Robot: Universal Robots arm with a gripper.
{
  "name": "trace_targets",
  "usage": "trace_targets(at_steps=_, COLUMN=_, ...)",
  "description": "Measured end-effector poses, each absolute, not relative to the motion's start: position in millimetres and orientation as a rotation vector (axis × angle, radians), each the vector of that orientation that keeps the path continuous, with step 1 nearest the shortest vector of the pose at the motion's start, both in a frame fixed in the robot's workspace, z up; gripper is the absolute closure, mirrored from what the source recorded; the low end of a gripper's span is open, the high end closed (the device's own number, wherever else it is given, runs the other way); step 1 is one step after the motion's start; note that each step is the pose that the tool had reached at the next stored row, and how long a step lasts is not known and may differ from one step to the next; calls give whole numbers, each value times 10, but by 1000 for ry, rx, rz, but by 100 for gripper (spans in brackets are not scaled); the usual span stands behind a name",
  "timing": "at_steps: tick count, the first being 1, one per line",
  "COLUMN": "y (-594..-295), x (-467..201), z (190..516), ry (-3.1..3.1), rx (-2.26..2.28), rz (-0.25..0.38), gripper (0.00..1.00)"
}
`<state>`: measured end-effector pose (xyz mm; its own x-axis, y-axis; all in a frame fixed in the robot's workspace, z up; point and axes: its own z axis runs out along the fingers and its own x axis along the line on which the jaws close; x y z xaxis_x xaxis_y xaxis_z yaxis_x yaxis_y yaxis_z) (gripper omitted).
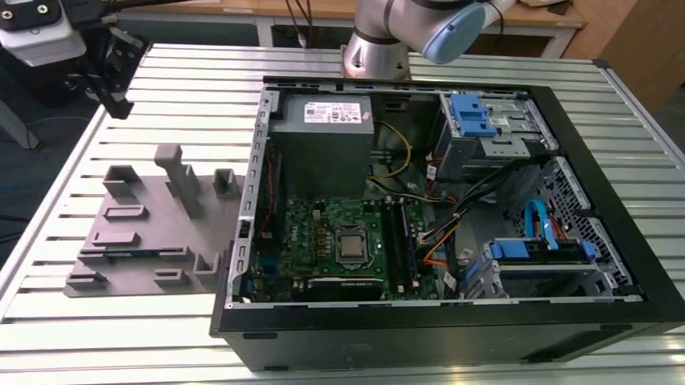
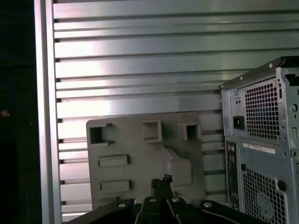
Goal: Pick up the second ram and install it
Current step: 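Reach for the second ram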
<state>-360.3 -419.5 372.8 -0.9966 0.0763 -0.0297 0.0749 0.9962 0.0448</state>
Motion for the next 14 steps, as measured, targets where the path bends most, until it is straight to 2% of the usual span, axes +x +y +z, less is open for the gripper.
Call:
trace_targets(at_steps=5, y=-4397, x=-3612, z=3663, ry=3107, rx=118, rz=68, gripper=93)
trace_targets(at_steps=14, y=-4582, x=-3632, z=3560, ry=3107, rx=117, rz=68, gripper=93)
